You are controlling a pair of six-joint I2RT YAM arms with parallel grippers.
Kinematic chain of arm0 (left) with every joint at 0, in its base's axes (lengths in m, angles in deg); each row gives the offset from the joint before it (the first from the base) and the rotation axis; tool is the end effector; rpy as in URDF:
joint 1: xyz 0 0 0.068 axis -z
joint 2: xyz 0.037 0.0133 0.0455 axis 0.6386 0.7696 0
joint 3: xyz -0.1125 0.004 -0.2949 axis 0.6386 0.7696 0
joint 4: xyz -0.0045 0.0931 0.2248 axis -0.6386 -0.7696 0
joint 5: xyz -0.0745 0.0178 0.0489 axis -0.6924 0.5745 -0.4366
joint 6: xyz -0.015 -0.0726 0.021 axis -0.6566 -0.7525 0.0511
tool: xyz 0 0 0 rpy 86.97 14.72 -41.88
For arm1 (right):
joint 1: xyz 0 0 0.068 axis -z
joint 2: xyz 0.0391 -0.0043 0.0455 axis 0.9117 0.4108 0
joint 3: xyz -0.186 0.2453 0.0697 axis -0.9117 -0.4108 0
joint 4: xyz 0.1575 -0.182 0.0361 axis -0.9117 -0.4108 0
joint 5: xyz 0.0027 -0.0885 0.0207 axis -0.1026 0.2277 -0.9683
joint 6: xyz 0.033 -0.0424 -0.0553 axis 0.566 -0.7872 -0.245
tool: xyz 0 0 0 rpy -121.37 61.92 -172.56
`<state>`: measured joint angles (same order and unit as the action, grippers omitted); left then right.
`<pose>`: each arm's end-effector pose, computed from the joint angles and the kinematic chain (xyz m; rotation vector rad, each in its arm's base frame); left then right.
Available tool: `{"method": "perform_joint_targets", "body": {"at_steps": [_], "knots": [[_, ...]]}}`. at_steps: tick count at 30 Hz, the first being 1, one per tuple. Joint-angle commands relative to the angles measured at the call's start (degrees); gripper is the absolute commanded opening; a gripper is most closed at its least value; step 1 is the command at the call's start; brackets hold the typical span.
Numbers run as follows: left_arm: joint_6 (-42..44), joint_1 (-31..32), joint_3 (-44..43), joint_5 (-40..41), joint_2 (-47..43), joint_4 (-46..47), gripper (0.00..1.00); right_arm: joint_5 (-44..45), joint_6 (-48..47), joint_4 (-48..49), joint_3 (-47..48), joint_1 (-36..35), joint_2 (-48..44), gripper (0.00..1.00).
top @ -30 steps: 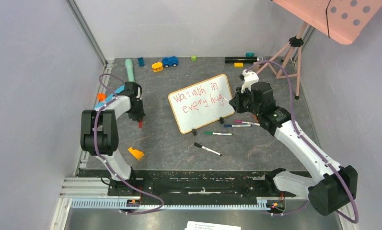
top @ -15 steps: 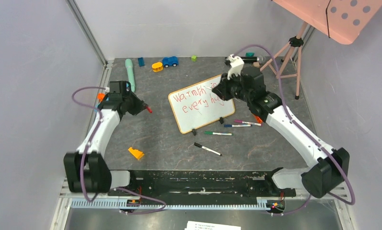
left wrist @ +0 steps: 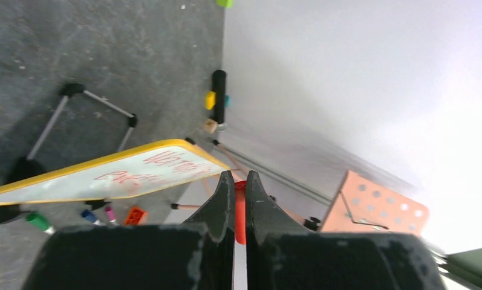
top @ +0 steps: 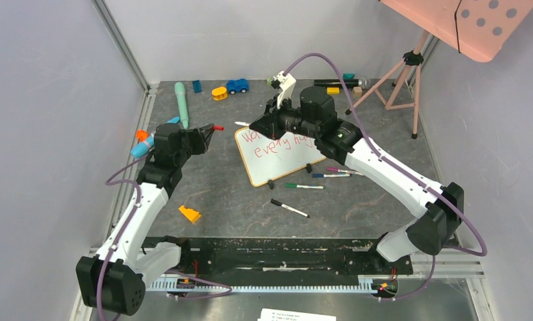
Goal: Write a sentence on the whiteboard
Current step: Insert the pen cap into the whiteboard marker.
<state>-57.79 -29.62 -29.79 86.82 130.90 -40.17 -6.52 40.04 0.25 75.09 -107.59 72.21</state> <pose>0.2109 -0.0374 0.3325 -1.5549 1.5980 -1.1433 0.2527 0.2530 0.4413 -0.6916 1.7281 0.9480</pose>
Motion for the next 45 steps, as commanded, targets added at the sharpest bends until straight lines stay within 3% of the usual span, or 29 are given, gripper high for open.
{"method": "perform_joint_targets", "body": {"at_steps": [1, 45], "knots": [[-8.95, 0.57, 1.64, 3.86, -1.69, 5.83, 0.02, -3.25, 2.61, 3.86, -0.59, -1.82, -0.41, 0.00], [-17.28, 3.99, 7.44, -2.31, -1.90, 14.84, 0.02, -1.10, 3.02, 5.89, -1.41, -2.06, 2.58, 0.00]]}}
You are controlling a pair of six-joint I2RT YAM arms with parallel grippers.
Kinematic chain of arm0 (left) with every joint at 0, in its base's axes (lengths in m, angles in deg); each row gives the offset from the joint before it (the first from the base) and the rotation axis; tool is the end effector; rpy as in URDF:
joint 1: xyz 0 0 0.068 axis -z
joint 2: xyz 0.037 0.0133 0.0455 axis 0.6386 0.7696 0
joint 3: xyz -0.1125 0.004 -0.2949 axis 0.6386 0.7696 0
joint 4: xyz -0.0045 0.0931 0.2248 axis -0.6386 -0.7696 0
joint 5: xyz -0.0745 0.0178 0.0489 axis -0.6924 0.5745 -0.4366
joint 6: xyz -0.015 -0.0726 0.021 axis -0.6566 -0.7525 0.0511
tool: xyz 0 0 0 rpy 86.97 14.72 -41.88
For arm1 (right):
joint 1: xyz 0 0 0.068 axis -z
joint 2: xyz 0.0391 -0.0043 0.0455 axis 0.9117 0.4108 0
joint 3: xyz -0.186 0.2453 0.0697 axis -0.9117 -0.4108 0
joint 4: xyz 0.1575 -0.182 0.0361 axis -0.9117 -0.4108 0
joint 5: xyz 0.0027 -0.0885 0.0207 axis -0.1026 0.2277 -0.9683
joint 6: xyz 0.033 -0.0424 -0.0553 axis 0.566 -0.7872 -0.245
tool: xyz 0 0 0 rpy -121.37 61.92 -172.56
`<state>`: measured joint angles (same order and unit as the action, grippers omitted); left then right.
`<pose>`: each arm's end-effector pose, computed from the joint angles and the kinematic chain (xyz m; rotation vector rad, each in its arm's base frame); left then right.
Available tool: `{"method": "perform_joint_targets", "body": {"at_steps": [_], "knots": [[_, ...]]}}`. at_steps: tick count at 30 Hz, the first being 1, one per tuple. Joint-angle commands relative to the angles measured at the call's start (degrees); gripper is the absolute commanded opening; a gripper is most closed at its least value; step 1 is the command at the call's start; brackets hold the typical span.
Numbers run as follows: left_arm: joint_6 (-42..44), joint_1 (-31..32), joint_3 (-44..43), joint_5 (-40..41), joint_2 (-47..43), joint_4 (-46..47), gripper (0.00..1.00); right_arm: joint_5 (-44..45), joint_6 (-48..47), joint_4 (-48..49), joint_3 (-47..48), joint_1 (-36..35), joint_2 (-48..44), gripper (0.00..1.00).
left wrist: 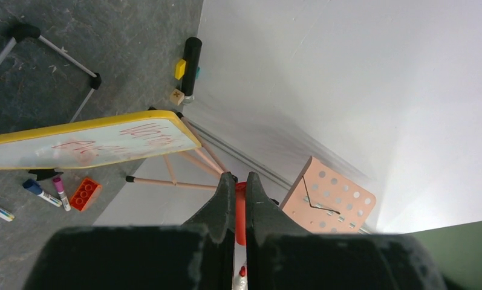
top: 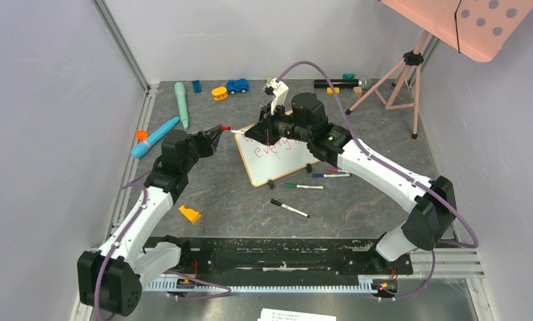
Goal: Write a sentence on the whiteboard
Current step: Insert the pen cap into the whiteboard marker.
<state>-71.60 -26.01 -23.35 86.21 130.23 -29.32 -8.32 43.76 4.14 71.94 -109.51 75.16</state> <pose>0.2103 -0.0518 0.3185 -1.6838 1.4581 -1.3858 0.2556 0.2751 0.4126 -0.6997 1.7901 1.0346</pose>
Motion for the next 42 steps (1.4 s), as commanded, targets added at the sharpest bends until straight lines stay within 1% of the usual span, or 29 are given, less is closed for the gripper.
{"method": "perform_joint_targets", "body": {"at_steps": [1, 2, 21, 42], "knots": [[-3.72, 0.36, 1.31, -1.83, -1.35, 4.01, 0.02, 0.71, -0.77, 1.96, 1.82, -0.10, -0.33, 0.00], [-3.83, 0.39, 1.28, -1.99, -1.44, 5.53, 0.02, 0.67, -0.77, 1.96, 1.91, -0.13, -0.32, 0.00], [-5.15, 0.33, 2.93, -2.89, -2.16, 7.70, 0.02, 2.89, -2.41, 1.33, 2.10, 0.13, -1.41, 0.00], [-6.05, 0.39, 4.62, -3.79, -1.90, 11.02, 0.02, 2.51, -2.36, 1.34, 2.54, 0.79, -0.37, 0.00]]}}
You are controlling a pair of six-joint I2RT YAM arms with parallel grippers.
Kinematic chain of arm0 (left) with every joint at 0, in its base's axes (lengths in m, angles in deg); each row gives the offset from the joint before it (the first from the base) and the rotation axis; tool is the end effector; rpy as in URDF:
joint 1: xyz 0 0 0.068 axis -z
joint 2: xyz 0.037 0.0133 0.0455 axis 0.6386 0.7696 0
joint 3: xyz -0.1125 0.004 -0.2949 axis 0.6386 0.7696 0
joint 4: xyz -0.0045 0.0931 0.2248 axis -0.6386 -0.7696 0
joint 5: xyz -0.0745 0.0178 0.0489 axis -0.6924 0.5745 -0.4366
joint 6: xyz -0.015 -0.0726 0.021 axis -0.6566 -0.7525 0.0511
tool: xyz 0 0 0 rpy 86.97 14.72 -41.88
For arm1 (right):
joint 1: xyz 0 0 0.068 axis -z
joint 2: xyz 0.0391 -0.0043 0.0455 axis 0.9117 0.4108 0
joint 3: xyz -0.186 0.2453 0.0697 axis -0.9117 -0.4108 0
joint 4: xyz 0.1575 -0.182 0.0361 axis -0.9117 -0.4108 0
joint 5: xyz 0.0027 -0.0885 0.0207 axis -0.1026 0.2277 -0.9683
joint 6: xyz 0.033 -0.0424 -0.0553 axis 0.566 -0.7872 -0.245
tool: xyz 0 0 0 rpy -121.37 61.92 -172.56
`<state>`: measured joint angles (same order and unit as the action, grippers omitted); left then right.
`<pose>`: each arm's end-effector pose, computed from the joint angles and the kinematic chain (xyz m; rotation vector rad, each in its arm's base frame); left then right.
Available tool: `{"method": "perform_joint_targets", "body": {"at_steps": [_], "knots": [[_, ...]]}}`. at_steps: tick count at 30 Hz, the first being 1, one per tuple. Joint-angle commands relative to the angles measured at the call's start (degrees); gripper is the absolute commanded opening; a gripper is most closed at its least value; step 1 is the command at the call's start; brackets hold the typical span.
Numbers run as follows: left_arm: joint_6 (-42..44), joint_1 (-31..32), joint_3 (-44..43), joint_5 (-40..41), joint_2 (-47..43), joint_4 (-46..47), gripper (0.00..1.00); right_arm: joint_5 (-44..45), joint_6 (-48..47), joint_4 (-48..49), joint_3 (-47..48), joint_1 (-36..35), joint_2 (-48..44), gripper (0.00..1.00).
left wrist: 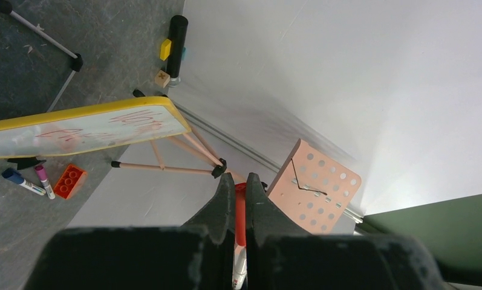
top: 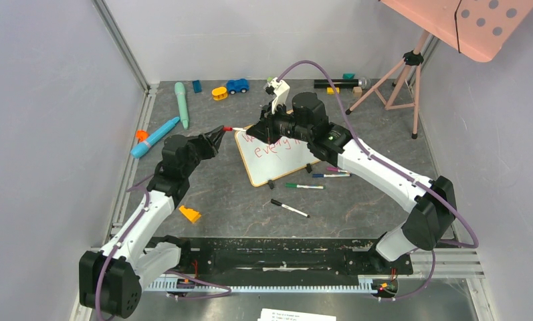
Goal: Write a sentence on the whiteboard
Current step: Insert the pen cap into the whiteboard marker.
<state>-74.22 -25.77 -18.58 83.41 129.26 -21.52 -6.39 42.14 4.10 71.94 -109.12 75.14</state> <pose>0.2072 -0.0553 0.3094 -1.6603 1.4314 -1.5084 0.2593 0.2722 0.4125 -0.6911 1.7822 0.9817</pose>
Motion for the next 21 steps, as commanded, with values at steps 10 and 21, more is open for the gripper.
{"method": "perform_joint_targets", "body": {"at_steps": [10, 21], "knots": [[-3.50, 0.26, -0.44, -1.50, -0.52, 3.85, 0.02, 0.33, -0.91, 1.29, 2.23, 0.48, -0.13, 0.00], [-3.09, 1.02, -1.88, -2.30, 1.51, 4.41, 0.02, -0.23, -0.72, 1.37, 2.54, 0.46, 0.61, 0.00]]}}
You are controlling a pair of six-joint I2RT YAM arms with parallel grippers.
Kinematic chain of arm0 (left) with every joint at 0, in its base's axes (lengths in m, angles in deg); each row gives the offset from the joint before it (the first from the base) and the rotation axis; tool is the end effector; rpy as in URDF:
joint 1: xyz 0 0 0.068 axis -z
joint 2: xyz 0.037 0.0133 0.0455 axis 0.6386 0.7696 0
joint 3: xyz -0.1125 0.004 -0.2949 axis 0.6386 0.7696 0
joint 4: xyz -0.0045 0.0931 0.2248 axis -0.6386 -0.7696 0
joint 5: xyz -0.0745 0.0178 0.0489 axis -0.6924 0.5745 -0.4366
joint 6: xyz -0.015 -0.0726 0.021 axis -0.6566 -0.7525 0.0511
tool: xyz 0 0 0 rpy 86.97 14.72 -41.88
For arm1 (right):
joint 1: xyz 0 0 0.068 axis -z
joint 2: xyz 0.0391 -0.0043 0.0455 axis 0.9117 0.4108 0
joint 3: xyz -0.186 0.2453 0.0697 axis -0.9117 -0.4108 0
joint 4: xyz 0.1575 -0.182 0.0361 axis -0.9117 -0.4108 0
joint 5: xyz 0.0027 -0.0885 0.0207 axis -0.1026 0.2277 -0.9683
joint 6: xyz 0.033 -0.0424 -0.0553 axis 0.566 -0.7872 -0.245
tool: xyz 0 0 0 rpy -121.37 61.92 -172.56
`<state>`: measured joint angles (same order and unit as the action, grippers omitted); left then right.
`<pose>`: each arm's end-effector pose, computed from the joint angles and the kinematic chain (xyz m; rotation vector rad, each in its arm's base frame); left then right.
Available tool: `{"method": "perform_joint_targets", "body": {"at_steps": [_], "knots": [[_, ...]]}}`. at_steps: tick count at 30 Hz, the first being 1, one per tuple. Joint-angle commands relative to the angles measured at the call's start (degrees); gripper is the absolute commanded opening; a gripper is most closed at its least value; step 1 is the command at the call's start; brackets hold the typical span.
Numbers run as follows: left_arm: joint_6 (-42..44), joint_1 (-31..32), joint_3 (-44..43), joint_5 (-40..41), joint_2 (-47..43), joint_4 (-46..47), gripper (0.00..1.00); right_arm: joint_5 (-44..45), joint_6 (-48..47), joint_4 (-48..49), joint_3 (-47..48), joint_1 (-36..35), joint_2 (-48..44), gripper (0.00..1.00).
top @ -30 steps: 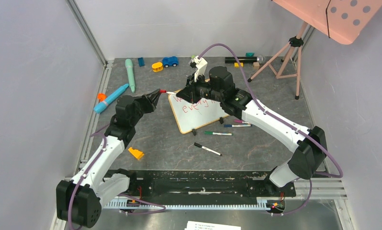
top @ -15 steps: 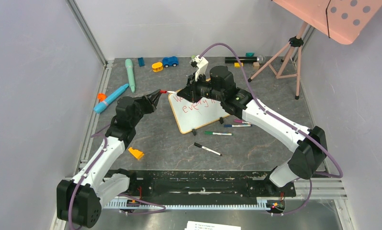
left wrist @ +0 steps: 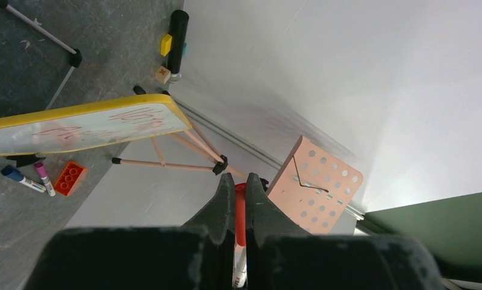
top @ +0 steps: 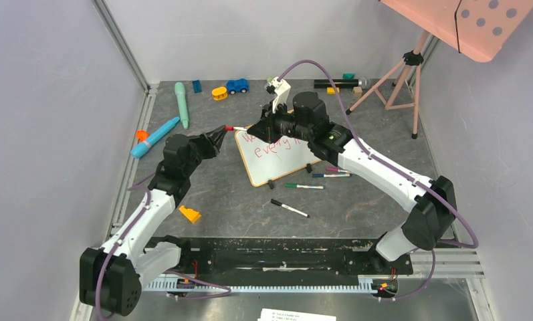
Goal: Write a sentence on the whiteboard
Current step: Insert the pen cap into the whiteboard marker.
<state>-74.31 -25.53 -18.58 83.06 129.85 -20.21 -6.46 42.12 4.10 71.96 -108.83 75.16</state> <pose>0.2096 -0.0572 0.3105 -1.6481 1.4322 -1.5265 0.2607 0.2710 0.4125 -0.6875 1.7828 0.9792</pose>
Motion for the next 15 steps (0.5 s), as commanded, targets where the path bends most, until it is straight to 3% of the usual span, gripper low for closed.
{"method": "perform_joint_targets", "body": {"at_steps": [1, 15], "knots": [[-2.82, 0.87, -2.21, -2.61, 1.56, 3.37, 0.02, -0.12, -0.77, 1.44, 2.60, 0.16, 0.78, 0.00], [-4.20, 1.76, -2.02, -1.62, 2.46, 4.61, 0.02, 2.00, -1.31, 1.28, 1.39, 0.29, -1.12, 0.00]]}}
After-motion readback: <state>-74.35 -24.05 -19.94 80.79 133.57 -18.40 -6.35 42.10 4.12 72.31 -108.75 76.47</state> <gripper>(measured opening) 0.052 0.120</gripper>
